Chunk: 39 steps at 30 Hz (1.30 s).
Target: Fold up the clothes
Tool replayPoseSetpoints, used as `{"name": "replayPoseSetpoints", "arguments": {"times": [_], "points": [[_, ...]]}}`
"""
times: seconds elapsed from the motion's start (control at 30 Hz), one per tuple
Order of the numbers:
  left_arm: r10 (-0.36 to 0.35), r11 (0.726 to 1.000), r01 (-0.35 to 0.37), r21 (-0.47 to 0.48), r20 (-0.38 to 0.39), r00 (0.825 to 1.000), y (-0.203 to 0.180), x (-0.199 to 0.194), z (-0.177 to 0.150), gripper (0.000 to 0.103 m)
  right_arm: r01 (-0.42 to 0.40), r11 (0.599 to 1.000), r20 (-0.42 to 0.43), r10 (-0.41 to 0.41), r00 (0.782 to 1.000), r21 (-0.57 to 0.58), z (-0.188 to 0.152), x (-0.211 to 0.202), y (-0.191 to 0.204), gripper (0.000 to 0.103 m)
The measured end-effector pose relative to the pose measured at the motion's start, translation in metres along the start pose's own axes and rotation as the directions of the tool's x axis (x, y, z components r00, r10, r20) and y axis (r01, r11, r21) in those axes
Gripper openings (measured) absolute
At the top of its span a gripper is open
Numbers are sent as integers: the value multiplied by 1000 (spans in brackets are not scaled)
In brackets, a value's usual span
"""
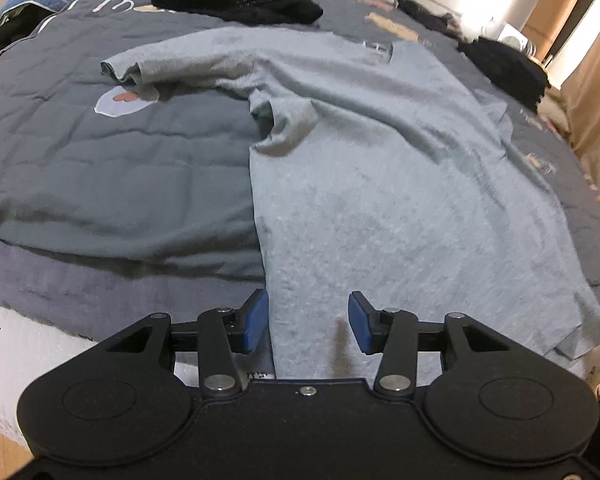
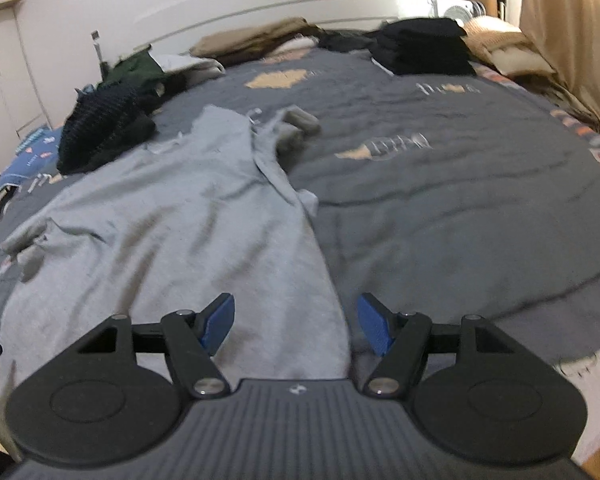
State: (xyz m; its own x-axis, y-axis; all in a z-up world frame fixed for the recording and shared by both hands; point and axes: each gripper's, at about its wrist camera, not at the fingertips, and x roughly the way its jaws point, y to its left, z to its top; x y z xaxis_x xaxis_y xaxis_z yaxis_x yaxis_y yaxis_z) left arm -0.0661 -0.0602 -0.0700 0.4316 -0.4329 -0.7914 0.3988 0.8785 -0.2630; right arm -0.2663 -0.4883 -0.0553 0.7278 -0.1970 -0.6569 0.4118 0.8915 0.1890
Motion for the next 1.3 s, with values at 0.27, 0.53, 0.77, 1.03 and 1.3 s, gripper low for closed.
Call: {"name": "replayPoseSetpoints", "arguments": {"times": [0.27, 0.53, 0.77, 1.03, 1.3], "points": [[39, 999, -38, 14, -103, 994, -14, 20, -11, 43, 1, 1000, -97, 0, 995, 14, -11, 9, -15, 67], [-65, 995, 55, -81, -124, 990, -9, 10, -22, 7, 2, 1000, -163, -4, 987, -18, -15, 15, -11, 67], [-106, 989, 89, -115, -151, 983, -5, -18, -11, 6, 59, 998, -225, -63, 972, -22, -20, 24, -18, 67], [-35, 998, 49, 41, -284, 958, -26, -30, -36, 6, 65, 998, -244, -62, 968, 5, -21, 26, -24, 67], [-45, 999, 46, 26, -27, 999, -21, -69, -5, 9, 45, 999, -107, -42, 993, 31, -7, 4, -22, 67]]}}
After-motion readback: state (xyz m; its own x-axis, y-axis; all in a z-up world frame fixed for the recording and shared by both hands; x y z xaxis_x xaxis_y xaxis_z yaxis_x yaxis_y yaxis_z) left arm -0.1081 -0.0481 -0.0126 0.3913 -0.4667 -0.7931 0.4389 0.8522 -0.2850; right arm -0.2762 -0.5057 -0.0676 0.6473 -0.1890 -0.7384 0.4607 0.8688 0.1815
